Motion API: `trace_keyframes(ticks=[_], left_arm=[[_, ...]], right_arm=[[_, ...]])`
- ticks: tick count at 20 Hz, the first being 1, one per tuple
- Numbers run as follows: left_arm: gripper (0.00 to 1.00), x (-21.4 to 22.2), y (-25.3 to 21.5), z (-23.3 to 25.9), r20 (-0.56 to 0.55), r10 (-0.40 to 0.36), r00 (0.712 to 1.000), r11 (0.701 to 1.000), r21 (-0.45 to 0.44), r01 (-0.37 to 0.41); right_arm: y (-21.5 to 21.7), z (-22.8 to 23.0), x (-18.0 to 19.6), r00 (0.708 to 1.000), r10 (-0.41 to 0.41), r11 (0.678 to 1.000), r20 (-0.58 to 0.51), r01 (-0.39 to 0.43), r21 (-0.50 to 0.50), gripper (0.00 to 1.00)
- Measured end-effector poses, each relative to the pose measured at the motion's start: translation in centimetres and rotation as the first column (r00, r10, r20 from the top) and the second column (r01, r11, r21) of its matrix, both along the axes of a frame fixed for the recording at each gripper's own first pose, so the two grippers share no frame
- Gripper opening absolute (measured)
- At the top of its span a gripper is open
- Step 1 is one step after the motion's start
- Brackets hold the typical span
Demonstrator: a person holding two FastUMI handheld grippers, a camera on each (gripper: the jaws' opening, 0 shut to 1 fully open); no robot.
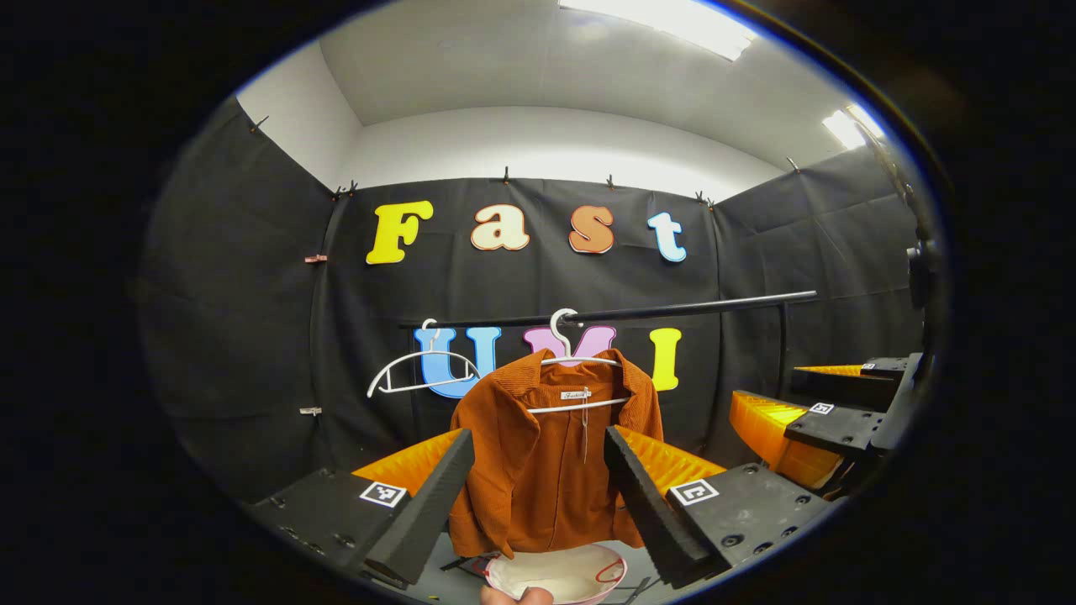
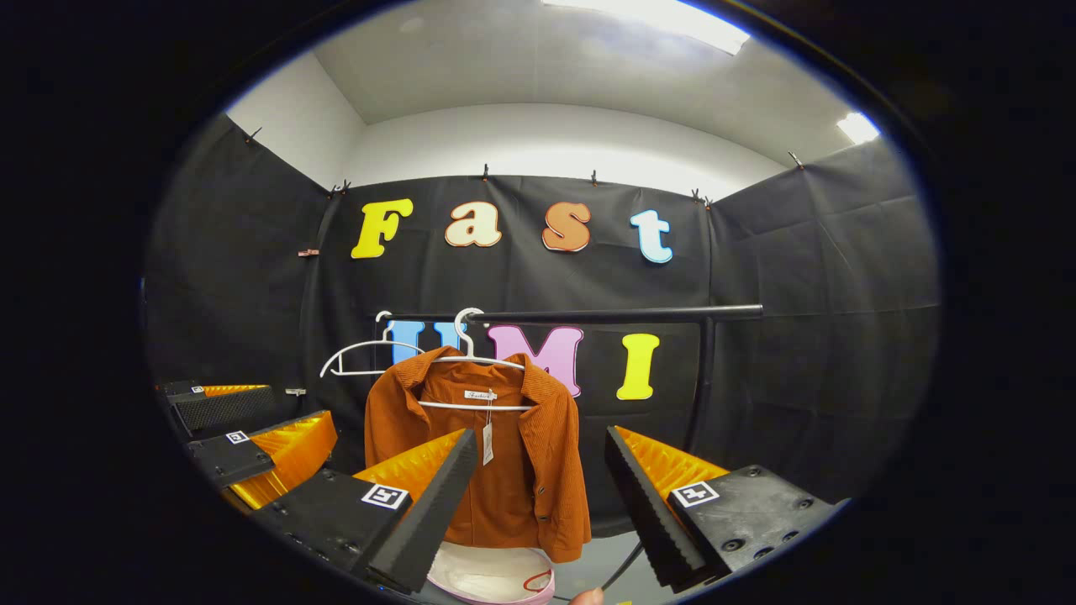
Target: Grasp the clothes on the hanger with both hands and then place them into the laundry hamper below.
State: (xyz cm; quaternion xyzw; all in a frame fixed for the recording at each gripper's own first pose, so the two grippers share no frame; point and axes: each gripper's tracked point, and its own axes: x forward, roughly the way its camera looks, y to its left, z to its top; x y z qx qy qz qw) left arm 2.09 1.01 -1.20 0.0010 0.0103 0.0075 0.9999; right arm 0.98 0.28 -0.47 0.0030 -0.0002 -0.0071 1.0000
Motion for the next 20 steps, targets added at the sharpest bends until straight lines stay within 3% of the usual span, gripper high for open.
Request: trace_keyframes(ticks=[12, 20], left_arm=[[0.98, 0.2, 0.1, -0.3, -0.005, -0.061, 0.998, 0.998, -0.003, 0.061], [0.98, 3.9, 0.3, -1.6, -0.008, -0.136, 0.991, 0.991, 0.004, 0.136]], right_arm=[[1.1, -0.6, 0.1, 0.999, -0.034, 0.999, -0.021, 0.034, 0.018, 0.98], [1.9, -2.3, 3.1, 0.998, -0.044, 0.999, -0.045, 0.045, 0.016, 0.97]])
